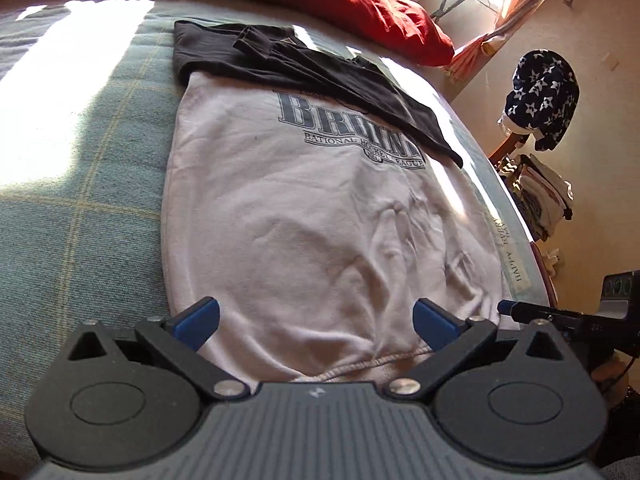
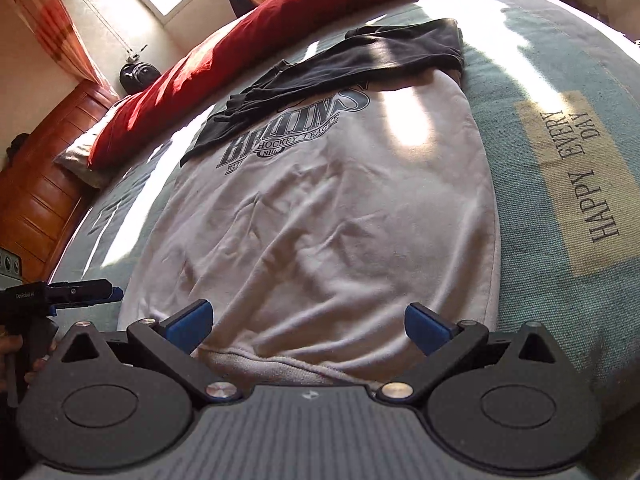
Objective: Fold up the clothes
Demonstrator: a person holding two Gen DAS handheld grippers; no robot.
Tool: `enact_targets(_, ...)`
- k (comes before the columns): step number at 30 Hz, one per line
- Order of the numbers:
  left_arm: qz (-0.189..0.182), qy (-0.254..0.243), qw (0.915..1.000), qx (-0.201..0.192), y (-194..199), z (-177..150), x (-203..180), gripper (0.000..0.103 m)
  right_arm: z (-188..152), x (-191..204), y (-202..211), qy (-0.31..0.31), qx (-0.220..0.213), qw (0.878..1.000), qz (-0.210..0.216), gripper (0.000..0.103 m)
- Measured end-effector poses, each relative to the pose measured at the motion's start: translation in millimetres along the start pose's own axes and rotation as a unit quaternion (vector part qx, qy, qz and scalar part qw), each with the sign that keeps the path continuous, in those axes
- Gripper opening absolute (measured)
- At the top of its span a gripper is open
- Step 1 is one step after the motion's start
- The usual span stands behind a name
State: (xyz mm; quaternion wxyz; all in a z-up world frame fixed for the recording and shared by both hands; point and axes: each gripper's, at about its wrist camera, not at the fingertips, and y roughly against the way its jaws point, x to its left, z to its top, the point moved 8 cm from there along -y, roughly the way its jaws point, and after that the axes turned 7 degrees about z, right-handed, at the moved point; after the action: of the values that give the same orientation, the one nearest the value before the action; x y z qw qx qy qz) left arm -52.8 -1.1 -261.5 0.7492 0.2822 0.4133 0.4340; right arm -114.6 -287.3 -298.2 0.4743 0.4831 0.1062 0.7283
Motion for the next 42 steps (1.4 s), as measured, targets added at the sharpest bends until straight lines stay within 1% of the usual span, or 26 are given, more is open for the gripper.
enact_targets(1,-0.01,-0.006,0.9999,0.004,-3,-5,-7,0.102,-3,1,-3,0.0,0.006,1.0,0.001,0.103)
enact_targets(2,-0.013,-0.011,0.9998,0.01,-8,-11,-11,0.102,-5,1,-6,0.001,0.012,1.0,0.001,0.103)
enact_targets(3,-0.013,-0.015,0.9996,0.019,-14,-18,-14,0.102,-9,-1,-9,0.001,0.019,1.0,-0.002,0.103)
enact_targets(5,0.001,-0.012,0.9992,0.038,-25,-29,-13,0.102,-14,-5,-13,0.008,0.02,1.0,-0.005,0.103)
enact_targets(12,0.017,-0.044,0.9987,0.021,-20,-33,-23,0.102,-24,-9,-5,0.041,0.003,0.999,0.03,0.103)
enact_targets(15,0.023,-0.058,0.998,0.013,-18,-35,-27,0.102,-29,-8,-4,0.065,-0.004,0.997,0.035,0.103)
enact_targets(19,0.032,-0.076,0.9966,0.003,-14,-37,-33,0.102,-34,-2,-6,0.104,-0.006,0.994,0.024,0.103)
enact_targets(22,0.036,-0.09,0.9952,-0.005,-13,-37,-39,0.102,-36,-1,-7,0.121,-0.009,0.993,0.014,0.103)
enact_targets(24,0.026,-0.104,0.9941,-0.011,-19,-33,-53,0.102,-37,0,-8,0.124,-0.011,0.992,0.008,0.103)
enact_targets(27,0.007,-0.122,0.9925,-0.006,-36,-34,-73,0.102,-39,1,-9,0.134,-0.012,0.991,0.001,0.103)
enact_targets(29,0.011,-0.122,0.9924,0.009,-48,-42,-75,0.102,-41,2,-10,0.148,-0.011,0.989,-0.004,0.103)
enact_targets(30,0.016,-0.127,0.9917,0.009,-52,-46,-75,0.102,-42,3,-10,0.156,-0.01,0.988,-0.007,0.103)
enact_targets(32,0.014,-0.14,0.9901,-0.005,-49,-53,-73,0.102,-45,4,-11,0.172,-0.009,0.985,-0.013,0.103)
enact_targets(36,-0.002,-0.131,0.9912,-0.017,-37,-60,-63,0.102,-47,4,-11,0.185,-0.015,0.983,-0.015,0.103)
enact_targets(40,-0.001,-0.113,0.9934,-0.022,-28,-56,-57,0.102,-45,7,-8,0.18,-0.022,0.983,-0.019,0.103)
enact_targets(42,0.004,-0.107,0.994,-0.025,-26,-52,-59,0.102,-40,12,-1,0.173,-0.034,0.984,-0.024,0.103)
